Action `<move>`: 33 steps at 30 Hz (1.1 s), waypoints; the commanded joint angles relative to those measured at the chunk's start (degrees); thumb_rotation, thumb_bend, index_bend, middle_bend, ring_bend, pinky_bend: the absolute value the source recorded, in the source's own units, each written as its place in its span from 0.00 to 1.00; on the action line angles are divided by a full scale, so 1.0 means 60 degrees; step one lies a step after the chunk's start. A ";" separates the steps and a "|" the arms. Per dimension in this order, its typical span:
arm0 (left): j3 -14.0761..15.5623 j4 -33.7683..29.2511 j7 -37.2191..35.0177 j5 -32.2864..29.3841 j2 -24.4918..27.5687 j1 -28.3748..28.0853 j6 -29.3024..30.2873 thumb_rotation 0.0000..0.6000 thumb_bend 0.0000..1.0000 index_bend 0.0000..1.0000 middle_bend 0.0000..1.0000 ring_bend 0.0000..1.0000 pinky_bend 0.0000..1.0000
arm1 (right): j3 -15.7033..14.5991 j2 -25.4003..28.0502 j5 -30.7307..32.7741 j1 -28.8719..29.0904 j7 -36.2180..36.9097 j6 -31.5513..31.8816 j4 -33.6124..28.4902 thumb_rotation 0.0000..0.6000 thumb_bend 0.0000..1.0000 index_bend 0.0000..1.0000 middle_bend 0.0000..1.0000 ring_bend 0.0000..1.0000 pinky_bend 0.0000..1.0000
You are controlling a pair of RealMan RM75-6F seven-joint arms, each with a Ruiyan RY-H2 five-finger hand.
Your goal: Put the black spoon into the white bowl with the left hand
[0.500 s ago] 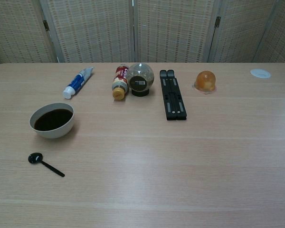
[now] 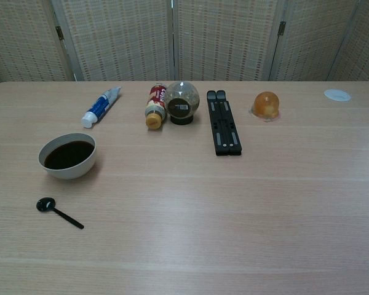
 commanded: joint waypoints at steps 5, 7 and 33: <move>-0.0072 -0.0115 0.0243 0.0746 0.0089 -0.0530 -0.0367 1.00 0.29 0.33 0.46 0.41 0.49 | 0.0024 0.0073 -0.0045 0.0010 -0.0017 0.0053 -0.0039 1.00 0.21 0.09 0.18 0.19 0.29; -0.0023 -0.0053 0.0532 0.1158 0.0093 -0.0773 -0.0533 1.00 0.29 0.34 0.48 0.42 0.52 | 0.0026 0.0099 -0.0059 0.0013 -0.0031 0.0063 -0.0059 1.00 0.21 0.09 0.18 0.19 0.29; 0.0687 0.0474 0.2814 0.2507 -0.1213 -0.3315 -0.4400 1.00 0.29 0.49 0.94 0.86 1.00 | 0.0007 0.0111 0.0006 0.0024 -0.0044 -0.0006 -0.0032 1.00 0.21 0.09 0.19 0.19 0.29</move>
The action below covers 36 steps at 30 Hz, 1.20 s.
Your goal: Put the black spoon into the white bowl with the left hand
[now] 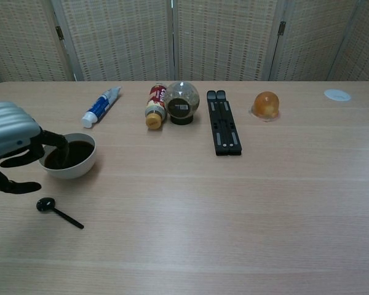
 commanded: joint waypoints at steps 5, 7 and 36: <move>0.0021 0.0276 0.1353 -0.0814 -0.0727 -0.0255 -0.0795 1.00 0.29 0.50 0.97 0.88 1.00 | 0.0003 -0.0010 0.0030 0.0002 0.0014 -0.0016 0.0025 1.00 0.21 0.09 0.19 0.20 0.29; 0.0027 0.0305 0.1702 -0.0966 -0.0902 -0.0310 -0.0931 1.00 0.29 0.51 0.97 0.89 1.00 | 0.0005 -0.0008 0.0034 0.0010 0.0019 -0.0030 0.0030 1.00 0.21 0.09 0.19 0.20 0.29; 0.0020 0.0514 0.5462 -0.3716 -0.2430 -0.0560 -0.1391 1.00 0.33 0.52 0.98 0.90 1.00 | -0.0022 -0.0016 0.0140 -0.0061 0.0131 -0.0022 0.0141 1.00 0.21 0.09 0.19 0.20 0.29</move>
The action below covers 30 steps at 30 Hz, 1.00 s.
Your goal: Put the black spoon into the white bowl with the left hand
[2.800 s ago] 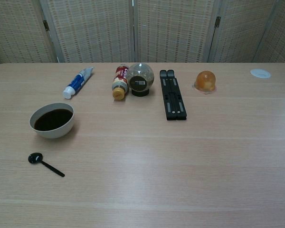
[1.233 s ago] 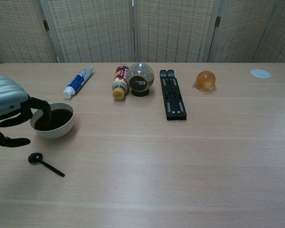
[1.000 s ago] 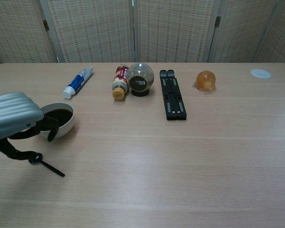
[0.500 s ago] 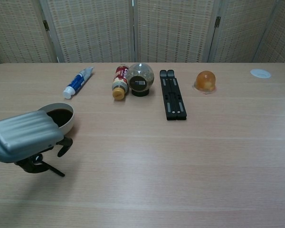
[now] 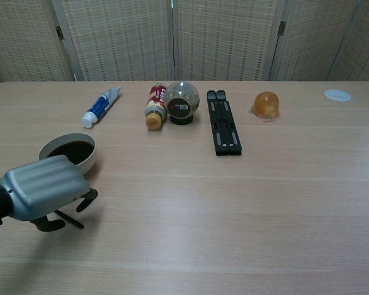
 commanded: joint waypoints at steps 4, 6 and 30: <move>0.0036 -0.0013 0.0353 -0.0505 -0.0149 -0.0114 0.0038 1.00 0.34 0.52 0.98 0.90 1.00 | -0.0007 0.0004 0.0011 -0.0018 0.0018 0.0007 0.0018 1.00 0.21 0.09 0.19 0.20 0.29; 0.0066 -0.0021 0.0437 -0.0626 -0.0172 -0.0152 0.0067 1.00 0.35 0.52 0.98 0.90 1.00 | -0.0006 0.0004 0.0012 -0.0025 0.0029 0.0017 0.0029 1.00 0.21 0.08 0.20 0.21 0.29; 0.0438 -0.0040 0.0699 -0.1473 -0.0346 -0.0513 0.0375 1.00 0.40 0.55 0.99 0.91 1.00 | 0.0001 0.0019 0.0041 -0.0045 0.0035 0.0006 0.0037 1.00 0.21 0.09 0.20 0.21 0.29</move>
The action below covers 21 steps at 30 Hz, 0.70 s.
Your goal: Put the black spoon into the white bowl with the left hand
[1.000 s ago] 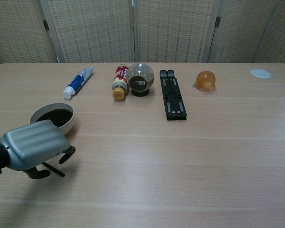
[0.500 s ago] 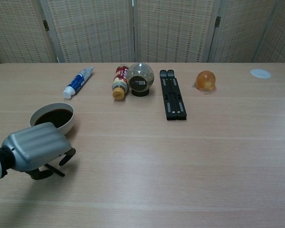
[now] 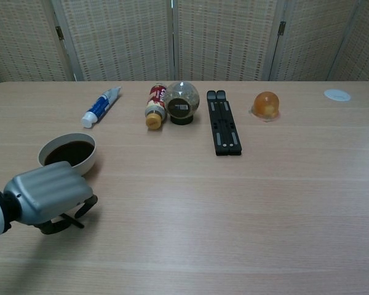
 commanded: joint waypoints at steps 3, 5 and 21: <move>0.0080 0.0002 0.0118 -0.0151 -0.0039 -0.0058 0.0047 1.00 0.40 0.55 0.99 0.91 1.00 | 0.0002 0.0006 0.0001 -0.0002 0.0001 0.0000 -0.0002 1.00 0.21 0.09 0.20 0.21 0.29; 0.0116 -0.0012 0.0185 -0.0242 -0.0050 -0.0082 0.0048 1.00 0.40 0.55 0.99 0.91 1.00 | 0.0003 0.0005 0.0001 -0.0002 0.0004 0.0000 -0.0001 1.00 0.21 0.09 0.20 0.21 0.29; 0.0277 -0.0011 0.0081 -0.0537 -0.0120 -0.0221 0.0268 1.00 0.47 0.61 1.00 0.92 1.00 | 0.0024 -0.0035 0.0001 0.0009 0.0041 0.0001 0.0077 1.00 0.21 0.09 0.21 0.22 0.29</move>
